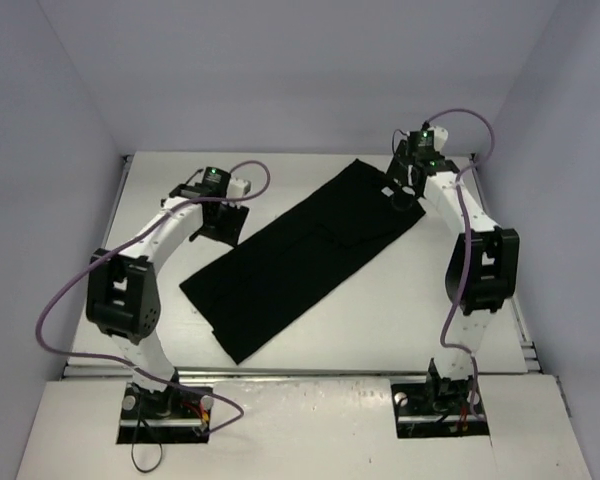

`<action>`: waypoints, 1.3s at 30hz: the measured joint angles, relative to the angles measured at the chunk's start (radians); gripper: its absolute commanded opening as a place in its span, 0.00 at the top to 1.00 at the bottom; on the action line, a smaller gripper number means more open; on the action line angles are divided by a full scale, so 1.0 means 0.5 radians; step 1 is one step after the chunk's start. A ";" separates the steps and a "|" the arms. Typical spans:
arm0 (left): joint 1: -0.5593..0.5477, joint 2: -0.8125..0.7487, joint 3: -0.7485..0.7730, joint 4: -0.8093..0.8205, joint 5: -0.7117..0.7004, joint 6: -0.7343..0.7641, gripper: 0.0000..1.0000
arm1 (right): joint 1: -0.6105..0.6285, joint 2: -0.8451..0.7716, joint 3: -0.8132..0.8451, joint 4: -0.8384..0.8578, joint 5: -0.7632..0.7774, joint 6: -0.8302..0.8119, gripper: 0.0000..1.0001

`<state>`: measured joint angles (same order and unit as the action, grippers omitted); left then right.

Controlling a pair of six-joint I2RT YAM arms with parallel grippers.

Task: Fold and stack the t-shirts
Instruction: Rotate the tshirt 90 degrees

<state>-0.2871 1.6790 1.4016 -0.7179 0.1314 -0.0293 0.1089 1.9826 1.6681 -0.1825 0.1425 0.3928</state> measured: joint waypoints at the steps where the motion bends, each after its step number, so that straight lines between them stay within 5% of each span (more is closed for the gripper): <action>1: 0.000 0.097 0.037 0.016 0.001 0.025 0.52 | -0.003 -0.073 -0.071 0.000 0.008 0.029 0.38; 8: 0.000 0.668 0.160 0.019 0.011 0.058 0.52 | 0.038 -0.072 -0.413 0.010 0.017 0.189 0.39; 16: 0.000 0.637 0.088 0.140 0.004 -0.064 0.52 | 0.112 0.233 -0.376 0.003 0.029 0.229 0.39; 29: -0.114 0.123 -0.656 0.521 0.135 -0.528 0.52 | 0.124 0.868 0.575 0.037 -0.088 0.015 0.39; 39: -0.734 0.095 -0.722 0.733 0.247 -1.013 0.52 | 0.227 1.307 1.351 -0.013 -0.359 -0.257 0.35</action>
<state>-0.6539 1.7267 1.0407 -0.3512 0.2551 -0.5357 0.2226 2.6360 2.3438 -0.1890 -0.0368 0.2641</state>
